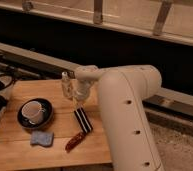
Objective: Push the eraser across the table
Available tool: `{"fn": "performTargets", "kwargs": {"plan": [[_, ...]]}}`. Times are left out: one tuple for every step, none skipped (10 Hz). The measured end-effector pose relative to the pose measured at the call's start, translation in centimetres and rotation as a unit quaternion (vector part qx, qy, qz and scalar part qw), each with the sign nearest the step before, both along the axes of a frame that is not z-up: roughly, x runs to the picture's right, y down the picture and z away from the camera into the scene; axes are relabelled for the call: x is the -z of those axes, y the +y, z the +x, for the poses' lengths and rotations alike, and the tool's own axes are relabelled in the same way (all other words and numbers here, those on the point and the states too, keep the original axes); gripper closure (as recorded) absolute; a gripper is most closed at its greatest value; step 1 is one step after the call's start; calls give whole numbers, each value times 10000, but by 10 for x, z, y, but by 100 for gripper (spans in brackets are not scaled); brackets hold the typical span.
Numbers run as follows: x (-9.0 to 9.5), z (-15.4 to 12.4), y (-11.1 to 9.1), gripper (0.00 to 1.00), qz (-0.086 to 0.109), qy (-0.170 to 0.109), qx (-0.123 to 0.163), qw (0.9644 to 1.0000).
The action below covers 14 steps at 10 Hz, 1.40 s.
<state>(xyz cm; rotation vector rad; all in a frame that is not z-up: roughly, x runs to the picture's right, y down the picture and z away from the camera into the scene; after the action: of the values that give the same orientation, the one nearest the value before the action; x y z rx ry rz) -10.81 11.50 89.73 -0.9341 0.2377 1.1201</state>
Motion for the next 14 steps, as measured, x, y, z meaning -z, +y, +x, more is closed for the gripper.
{"fn": "performTargets", "kwargs": {"plan": [[1,0,2,100,-13,5,14,10000],[3,0,4,100,-28,8,29,10000],[3,0,5,100,-25,8,34,10000],[4,-1,6,100,-23,3,40,10000],[5,-1,7,100,-20,1,44,10000],[5,0,8,100,-28,11,50,10000],[6,2,10,100,-36,24,55,10000],[7,3,11,100,-43,35,67,10000],[8,3,13,100,-49,36,82,9999],[8,3,14,100,-49,34,89,9999],[9,3,15,100,-50,32,102,9999],[10,2,17,100,-47,28,113,9999],[10,2,17,100,-49,30,124,9999],[11,3,19,100,-54,35,136,9999]]}}
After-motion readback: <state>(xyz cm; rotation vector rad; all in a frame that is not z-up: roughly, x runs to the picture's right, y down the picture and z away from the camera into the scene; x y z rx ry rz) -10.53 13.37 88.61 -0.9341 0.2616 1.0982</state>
